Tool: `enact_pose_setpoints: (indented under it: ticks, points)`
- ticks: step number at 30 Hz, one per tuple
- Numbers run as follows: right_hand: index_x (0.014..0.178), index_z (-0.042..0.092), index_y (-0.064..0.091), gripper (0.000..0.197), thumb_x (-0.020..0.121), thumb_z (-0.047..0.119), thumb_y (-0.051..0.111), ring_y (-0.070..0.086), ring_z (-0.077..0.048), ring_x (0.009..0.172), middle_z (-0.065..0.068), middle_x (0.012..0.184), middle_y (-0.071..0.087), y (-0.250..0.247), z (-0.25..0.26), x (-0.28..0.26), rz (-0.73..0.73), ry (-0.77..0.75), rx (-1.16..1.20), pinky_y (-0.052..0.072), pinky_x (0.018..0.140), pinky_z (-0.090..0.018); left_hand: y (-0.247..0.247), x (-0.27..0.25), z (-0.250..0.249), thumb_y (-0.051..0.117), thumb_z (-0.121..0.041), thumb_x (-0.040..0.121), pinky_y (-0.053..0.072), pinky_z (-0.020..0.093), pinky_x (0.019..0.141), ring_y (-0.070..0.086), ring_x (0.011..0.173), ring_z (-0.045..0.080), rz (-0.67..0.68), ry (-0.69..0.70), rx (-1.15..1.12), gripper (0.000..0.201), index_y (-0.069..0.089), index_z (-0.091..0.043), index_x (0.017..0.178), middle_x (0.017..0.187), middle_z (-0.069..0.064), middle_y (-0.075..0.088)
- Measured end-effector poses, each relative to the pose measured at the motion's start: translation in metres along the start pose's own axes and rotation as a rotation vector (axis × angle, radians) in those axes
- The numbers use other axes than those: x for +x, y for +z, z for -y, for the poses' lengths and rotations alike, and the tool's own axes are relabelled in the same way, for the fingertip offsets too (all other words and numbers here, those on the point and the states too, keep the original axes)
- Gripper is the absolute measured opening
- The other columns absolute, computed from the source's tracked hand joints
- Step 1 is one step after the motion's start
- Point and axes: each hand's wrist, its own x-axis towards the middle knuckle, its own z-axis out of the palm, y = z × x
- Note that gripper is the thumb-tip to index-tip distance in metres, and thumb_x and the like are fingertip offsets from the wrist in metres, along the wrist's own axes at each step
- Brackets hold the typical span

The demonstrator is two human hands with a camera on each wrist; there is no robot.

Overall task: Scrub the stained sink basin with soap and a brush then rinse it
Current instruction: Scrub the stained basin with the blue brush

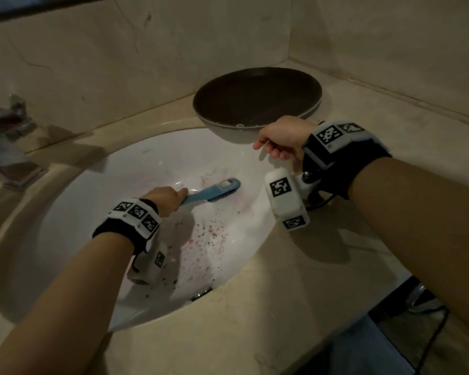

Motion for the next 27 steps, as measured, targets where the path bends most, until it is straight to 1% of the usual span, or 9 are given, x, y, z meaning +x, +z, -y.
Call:
enact_pose_setpoints:
  ticks: [3, 5, 8, 11, 14, 18, 21, 23, 27]
  points:
    - [0.075, 0.011, 0.056, 0.026, 0.096, 0.014, 0.041, 0.036, -0.008, 0.047, 0.001, 0.06, 0.042, 0.0, 0.0, 0.0, 0.0, -0.004, -0.011, 0.027, 0.028, -0.008, 0.004, -0.002, -0.007, 0.023, -0.044, 0.101, 0.032, 0.024, 0.051, 0.04, 0.054, 0.019, 0.025, 0.038, -0.042, 0.054, 0.046, -0.01, 0.066, 0.06, 0.004, 0.041]
    - [0.074, 0.011, 0.056, 0.026, 0.095, 0.014, 0.041, 0.036, -0.007, 0.047, 0.001, 0.06, 0.042, 0.0, 0.0, 0.0, 0.002, -0.004, -0.017, 0.027, 0.028, -0.008, -0.003, -0.009, -0.012, 0.023, -0.036, 0.102, 0.04, 0.029, 0.064, 0.05, 0.071, 0.025, -0.027, 0.006, 0.053, 0.046, 0.058, -0.007, 0.093, 0.067, 0.006, 0.046]
    - [0.076, 0.011, 0.055, 0.027, 0.097, 0.014, 0.039, 0.035, -0.007, 0.047, 0.002, 0.06, 0.04, 0.0, 0.001, -0.001, 0.019, 0.008, -0.024, 0.027, 0.028, -0.009, -0.012, -0.015, -0.014, 0.027, -0.023, 0.103, 0.047, 0.035, 0.088, 0.057, 0.105, 0.031, -0.121, -0.058, 0.106, 0.042, 0.032, -0.004, 0.14, 0.107, 0.015, 0.057]
    - [0.076, 0.011, 0.056, 0.027, 0.097, 0.014, 0.038, 0.035, -0.007, 0.047, 0.002, 0.061, 0.041, -0.001, 0.001, -0.002, 0.014, 0.004, -0.028, 0.028, 0.029, -0.012, -0.004, -0.007, -0.012, 0.027, -0.029, 0.103, 0.049, 0.034, 0.071, 0.054, 0.065, 0.02, 0.028, -0.046, 0.056, 0.039, 0.056, -0.005, 0.11, 0.072, 0.006, 0.048]
    - [0.077, 0.012, 0.057, 0.026, 0.096, 0.015, 0.039, 0.036, -0.007, 0.048, 0.002, 0.061, 0.042, -0.001, 0.0, -0.001, 0.007, 0.003, -0.031, 0.029, 0.035, -0.013, -0.003, -0.009, -0.012, 0.023, -0.04, 0.102, 0.031, 0.023, 0.047, 0.033, 0.046, 0.015, 0.091, 0.011, -0.022, 0.053, 0.043, -0.011, 0.062, 0.055, 0.002, 0.036]
    - [0.074, 0.012, 0.057, 0.027, 0.095, 0.015, 0.041, 0.037, -0.007, 0.047, 0.002, 0.061, 0.043, 0.001, 0.0, -0.001, -0.009, -0.007, -0.024, 0.029, 0.031, -0.013, -0.018, -0.016, -0.014, 0.025, -0.032, 0.103, 0.046, 0.033, 0.071, 0.044, 0.065, 0.019, -0.042, 0.002, 0.165, 0.043, 0.058, -0.004, 0.107, 0.062, 0.002, 0.037]
    - [0.075, 0.012, 0.056, 0.026, 0.096, 0.015, 0.04, 0.037, -0.007, 0.047, 0.002, 0.061, 0.043, 0.0, 0.001, -0.004, -0.001, -0.005, -0.032, 0.029, 0.031, -0.012, -0.009, -0.017, -0.008, 0.028, -0.042, 0.101, 0.034, 0.021, 0.047, 0.035, 0.044, 0.012, 0.148, 0.092, 0.067, 0.049, 0.051, -0.013, 0.068, 0.055, 0.0, 0.038]
    - [0.076, 0.012, 0.055, 0.026, 0.096, 0.015, 0.04, 0.036, -0.007, 0.047, 0.002, 0.061, 0.042, 0.0, 0.001, -0.005, 0.015, -0.001, -0.033, 0.029, 0.029, -0.012, -0.001, -0.023, -0.005, 0.032, -0.039, 0.1, 0.028, 0.015, 0.036, 0.032, 0.034, 0.01, 0.235, 0.147, 0.001, 0.045, 0.043, -0.011, 0.067, 0.053, 0.001, 0.038]
    - [0.076, 0.012, 0.054, 0.027, 0.097, 0.015, 0.038, 0.035, -0.007, 0.047, 0.003, 0.061, 0.041, -0.001, 0.001, -0.007, 0.024, 0.006, -0.03, 0.028, 0.031, -0.011, -0.02, -0.024, 0.005, 0.028, -0.043, 0.1, 0.039, 0.026, 0.061, 0.039, 0.052, 0.017, 0.036, 0.022, 0.131, 0.052, 0.047, -0.007, 0.067, 0.058, 0.004, 0.041]
